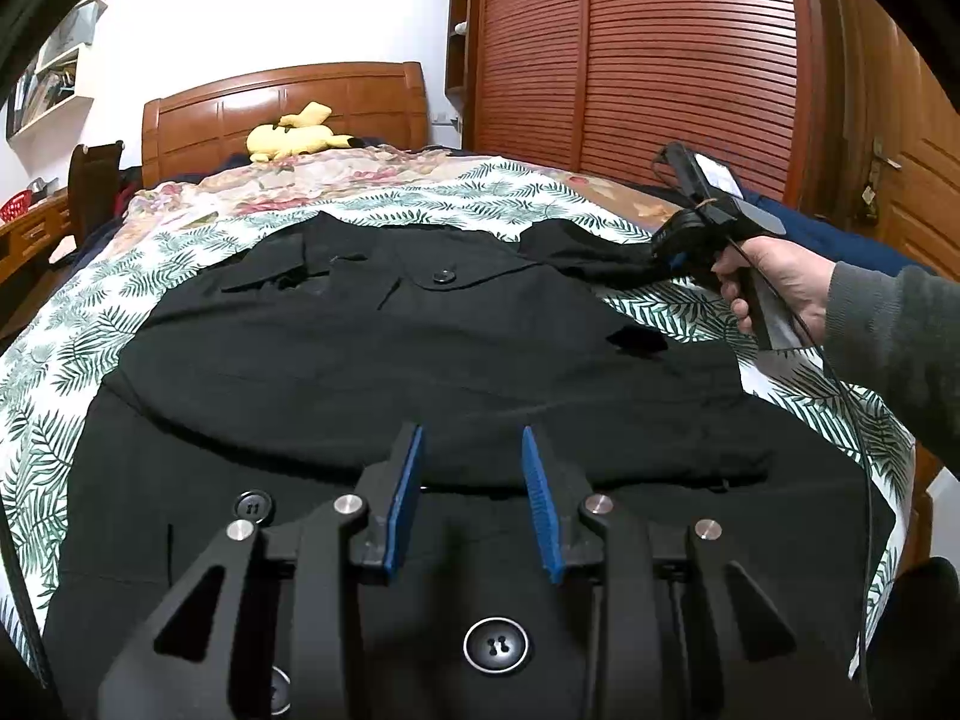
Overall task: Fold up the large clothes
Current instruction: 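Lift the sleeve with the right gripper, lay it across the coat, release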
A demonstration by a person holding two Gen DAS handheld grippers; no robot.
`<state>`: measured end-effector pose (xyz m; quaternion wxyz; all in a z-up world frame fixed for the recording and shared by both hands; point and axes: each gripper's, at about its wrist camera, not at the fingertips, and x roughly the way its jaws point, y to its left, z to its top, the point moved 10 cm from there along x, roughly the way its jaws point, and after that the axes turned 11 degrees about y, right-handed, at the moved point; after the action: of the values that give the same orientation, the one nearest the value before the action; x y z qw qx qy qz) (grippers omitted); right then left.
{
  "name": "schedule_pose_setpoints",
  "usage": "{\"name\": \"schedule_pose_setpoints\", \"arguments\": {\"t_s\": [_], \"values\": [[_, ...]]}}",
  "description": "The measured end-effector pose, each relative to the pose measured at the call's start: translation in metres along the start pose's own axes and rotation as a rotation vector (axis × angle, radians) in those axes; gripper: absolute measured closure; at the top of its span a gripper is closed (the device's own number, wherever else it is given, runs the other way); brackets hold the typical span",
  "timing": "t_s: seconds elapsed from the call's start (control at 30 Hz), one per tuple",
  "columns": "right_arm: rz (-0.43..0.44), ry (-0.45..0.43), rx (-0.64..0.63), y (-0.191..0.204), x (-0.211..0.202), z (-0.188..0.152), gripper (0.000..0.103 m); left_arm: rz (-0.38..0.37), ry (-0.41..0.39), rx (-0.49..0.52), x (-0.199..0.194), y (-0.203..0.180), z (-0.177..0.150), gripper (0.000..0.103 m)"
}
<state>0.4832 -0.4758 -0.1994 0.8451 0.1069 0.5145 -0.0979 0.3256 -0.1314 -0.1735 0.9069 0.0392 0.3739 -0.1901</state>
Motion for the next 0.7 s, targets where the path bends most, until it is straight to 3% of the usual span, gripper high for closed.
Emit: {"name": "schedule_pose_setpoints", "arguments": {"t_s": [0.23, 0.4, 0.5, 0.7], "values": [[0.028, -0.200, -0.210, 0.052, -0.066, 0.019, 0.102, 0.004, 0.000, 0.002, 0.001, -0.001, 0.000, 0.071], [0.171, -0.271, -0.416, 0.135, -0.132, -0.004, 0.102, 0.012, -0.005, 0.005, 0.000, -0.002, 0.000, 0.071], [0.256, -0.265, -0.549, 0.185, -0.164, -0.040, 0.102, 0.010, -0.005, 0.000, 0.000, -0.001, 0.001, 0.071], [0.262, -0.167, -0.611, 0.213, -0.166, -0.086, 0.100, 0.012, -0.006, 0.004, -0.001, -0.003, 0.001, 0.071]]}}
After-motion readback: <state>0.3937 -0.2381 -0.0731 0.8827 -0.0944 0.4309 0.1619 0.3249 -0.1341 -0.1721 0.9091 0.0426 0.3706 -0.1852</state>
